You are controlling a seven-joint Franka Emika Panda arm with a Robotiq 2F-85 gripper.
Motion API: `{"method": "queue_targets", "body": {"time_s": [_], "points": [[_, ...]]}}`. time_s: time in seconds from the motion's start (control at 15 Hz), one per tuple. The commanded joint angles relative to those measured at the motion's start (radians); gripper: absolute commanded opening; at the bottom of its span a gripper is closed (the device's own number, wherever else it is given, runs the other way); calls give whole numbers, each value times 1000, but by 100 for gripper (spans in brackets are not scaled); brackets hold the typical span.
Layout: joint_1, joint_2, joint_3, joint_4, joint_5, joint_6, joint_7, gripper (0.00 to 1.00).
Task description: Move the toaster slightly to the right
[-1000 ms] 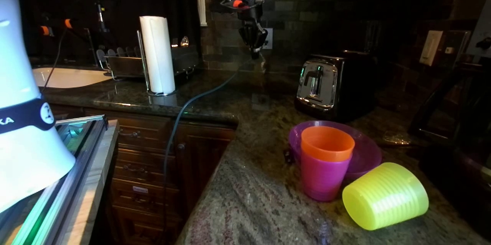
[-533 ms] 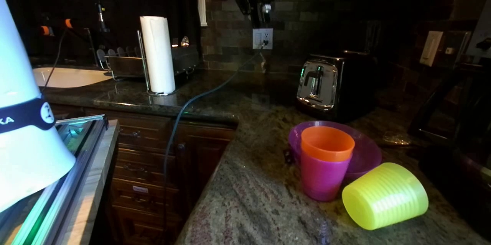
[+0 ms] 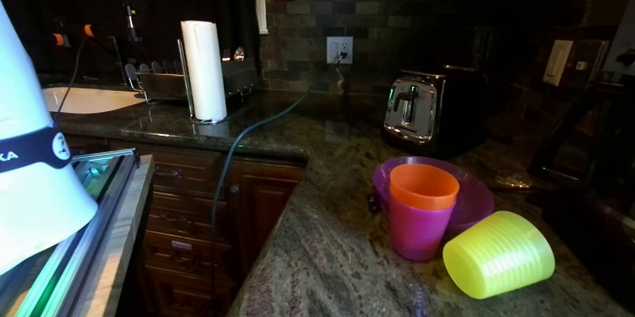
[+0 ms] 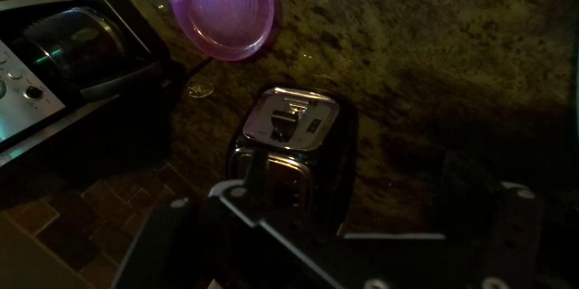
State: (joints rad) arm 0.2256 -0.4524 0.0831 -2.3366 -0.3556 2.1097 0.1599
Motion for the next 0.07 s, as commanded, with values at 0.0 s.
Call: {"method": "queue_targets", "body": {"time_s": [0.0], "points": [[-51,-7,40,-7,25,13,-20,100]]}}
